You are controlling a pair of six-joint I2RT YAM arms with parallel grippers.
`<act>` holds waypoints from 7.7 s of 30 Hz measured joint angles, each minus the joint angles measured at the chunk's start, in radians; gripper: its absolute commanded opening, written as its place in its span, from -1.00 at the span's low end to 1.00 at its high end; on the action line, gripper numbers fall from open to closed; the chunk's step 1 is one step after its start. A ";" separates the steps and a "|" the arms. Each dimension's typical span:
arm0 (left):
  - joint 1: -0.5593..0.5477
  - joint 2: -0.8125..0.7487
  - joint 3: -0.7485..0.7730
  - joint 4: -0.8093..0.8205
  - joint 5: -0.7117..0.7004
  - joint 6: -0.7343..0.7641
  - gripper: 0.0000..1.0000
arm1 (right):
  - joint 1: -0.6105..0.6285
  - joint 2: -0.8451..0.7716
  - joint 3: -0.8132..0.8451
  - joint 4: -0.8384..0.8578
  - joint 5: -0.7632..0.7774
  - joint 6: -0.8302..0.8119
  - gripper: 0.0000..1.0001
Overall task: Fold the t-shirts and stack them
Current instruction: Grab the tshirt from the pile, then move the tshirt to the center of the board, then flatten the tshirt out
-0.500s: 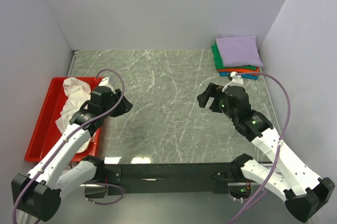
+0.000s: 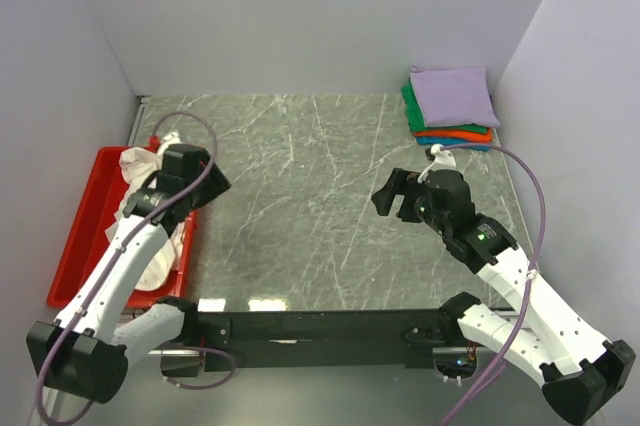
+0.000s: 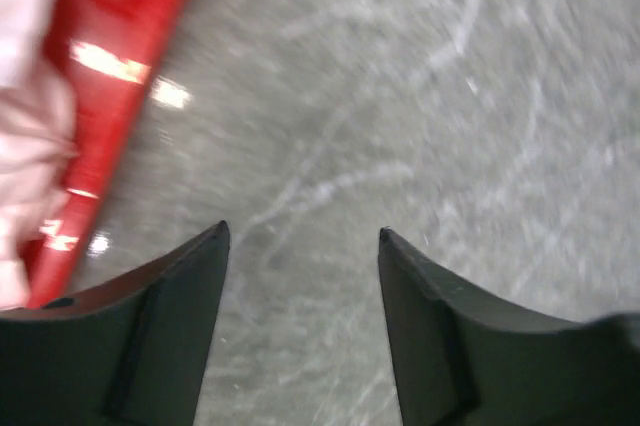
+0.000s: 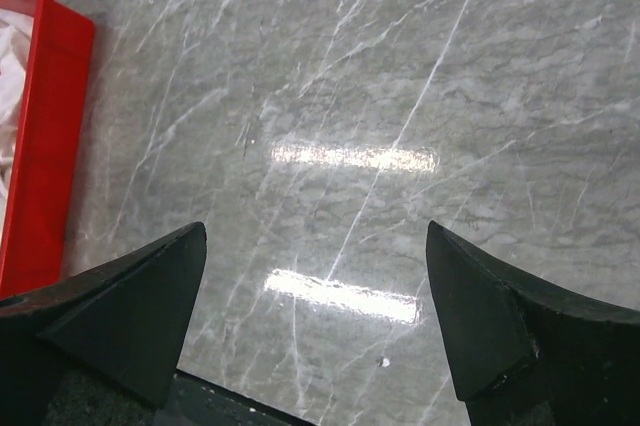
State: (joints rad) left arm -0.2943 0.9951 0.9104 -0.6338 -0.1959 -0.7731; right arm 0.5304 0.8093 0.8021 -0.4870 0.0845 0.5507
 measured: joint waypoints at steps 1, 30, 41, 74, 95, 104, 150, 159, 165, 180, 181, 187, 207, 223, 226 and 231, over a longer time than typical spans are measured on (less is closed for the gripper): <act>0.023 0.012 0.018 -0.010 -0.016 0.000 0.36 | 0.000 0.000 -0.002 0.000 -0.002 -0.002 0.93; 0.556 0.428 -0.057 -0.023 -0.110 -0.192 -0.74 | 0.000 0.000 -0.043 0.021 -0.103 -0.016 0.92; 0.558 0.195 0.159 -0.103 -0.125 -0.096 -0.99 | 0.000 0.028 -0.043 0.030 -0.144 -0.017 0.92; -0.181 0.195 0.135 0.137 0.233 0.002 0.48 | 0.000 0.030 -0.056 0.072 -0.144 0.018 0.92; -0.526 0.306 -0.101 0.206 0.016 -0.113 0.13 | 0.003 0.186 -0.420 0.384 -0.185 0.201 0.52; -0.619 0.496 -0.011 0.205 -0.092 -0.105 0.00 | 0.064 0.246 -0.467 0.498 -0.179 0.269 0.41; -0.573 -0.058 0.130 -0.206 -0.362 -0.129 -0.99 | 0.071 -0.021 0.032 -0.097 0.246 0.198 -1.00; -0.573 -0.244 0.297 -0.173 -0.385 0.046 -0.99 | 0.007 -0.060 0.398 -0.248 0.278 0.113 -1.00; -0.573 -0.290 0.309 -0.153 -0.377 0.087 -0.99 | -0.018 -0.028 0.480 -0.255 0.281 0.093 -1.00; -0.569 -0.056 0.303 -0.038 -0.237 0.205 -0.37 | -0.510 0.500 0.520 -0.155 0.041 0.016 -0.24; -0.566 -0.028 0.299 -0.032 -0.228 0.203 -0.28 | -0.521 0.530 0.521 -0.142 0.025 0.014 -0.01; -0.480 0.130 0.203 0.012 -0.113 0.124 0.04 | -0.517 0.599 0.450 -0.072 -0.076 0.010 0.24; -0.438 -0.025 -0.342 0.195 0.103 -0.180 -0.07 | 0.060 0.169 -0.367 0.192 -0.058 0.248 0.22; -0.670 0.175 -0.336 0.334 0.015 -0.265 0.36 | 0.272 0.480 -0.205 0.299 0.110 0.338 0.22; -0.690 0.258 -0.307 0.330 -0.026 -0.266 0.35 | 0.275 0.536 -0.180 0.298 0.140 0.327 0.05; -0.716 0.384 -0.252 0.337 -0.084 -0.271 0.16 | 0.281 0.570 -0.178 0.284 0.160 0.315 -0.62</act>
State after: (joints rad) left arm -1.0107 1.3792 0.6586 -0.2970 -0.2794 -1.0439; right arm 0.8116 1.3796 0.6239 -0.2031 0.2447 0.8661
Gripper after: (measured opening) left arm 0.629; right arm 0.313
